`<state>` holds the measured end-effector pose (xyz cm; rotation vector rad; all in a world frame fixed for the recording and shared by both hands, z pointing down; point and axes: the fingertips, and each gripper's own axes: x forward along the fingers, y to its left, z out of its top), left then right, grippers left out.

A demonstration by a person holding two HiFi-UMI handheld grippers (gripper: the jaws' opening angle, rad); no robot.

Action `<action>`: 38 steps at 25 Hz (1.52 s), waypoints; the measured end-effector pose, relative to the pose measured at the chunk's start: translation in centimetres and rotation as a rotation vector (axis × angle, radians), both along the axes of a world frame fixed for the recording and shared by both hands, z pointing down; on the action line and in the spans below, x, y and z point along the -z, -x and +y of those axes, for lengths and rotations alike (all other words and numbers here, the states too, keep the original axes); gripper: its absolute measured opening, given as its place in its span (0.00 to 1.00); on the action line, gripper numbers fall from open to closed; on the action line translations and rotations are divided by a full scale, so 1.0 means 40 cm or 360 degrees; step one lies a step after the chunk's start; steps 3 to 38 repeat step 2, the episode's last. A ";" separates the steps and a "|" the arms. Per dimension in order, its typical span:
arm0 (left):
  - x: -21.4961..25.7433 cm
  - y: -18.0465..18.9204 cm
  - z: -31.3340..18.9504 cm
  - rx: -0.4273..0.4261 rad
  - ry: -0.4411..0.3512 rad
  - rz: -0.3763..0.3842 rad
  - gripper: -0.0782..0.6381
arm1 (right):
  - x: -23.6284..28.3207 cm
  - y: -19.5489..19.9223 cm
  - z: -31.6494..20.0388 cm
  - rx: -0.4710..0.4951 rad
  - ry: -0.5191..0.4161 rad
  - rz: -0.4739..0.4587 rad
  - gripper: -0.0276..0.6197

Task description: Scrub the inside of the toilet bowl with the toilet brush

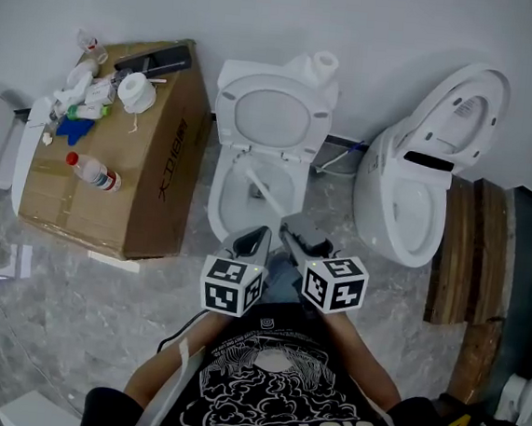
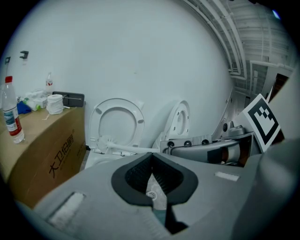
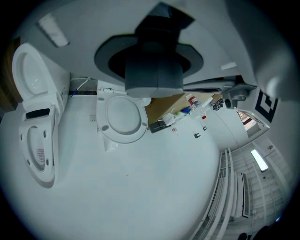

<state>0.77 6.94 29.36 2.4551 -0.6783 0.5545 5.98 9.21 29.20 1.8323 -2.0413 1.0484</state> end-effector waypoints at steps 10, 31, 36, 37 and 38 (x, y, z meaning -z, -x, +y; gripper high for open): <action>-0.001 0.004 0.001 -0.0003 0.0001 -0.0001 0.10 | -0.001 0.006 0.001 -0.0001 0.0001 -0.0002 0.30; -0.001 0.004 0.001 -0.0003 0.0001 -0.0001 0.10 | -0.001 0.006 0.001 -0.0001 0.0001 -0.0002 0.30; -0.001 0.004 0.001 -0.0003 0.0001 -0.0001 0.10 | -0.001 0.006 0.001 -0.0001 0.0001 -0.0002 0.30; -0.001 0.004 0.001 -0.0003 0.0001 -0.0001 0.10 | -0.001 0.006 0.001 -0.0001 0.0001 -0.0002 0.30; -0.001 0.004 0.001 -0.0003 0.0001 -0.0001 0.10 | -0.001 0.006 0.001 -0.0001 0.0001 -0.0002 0.30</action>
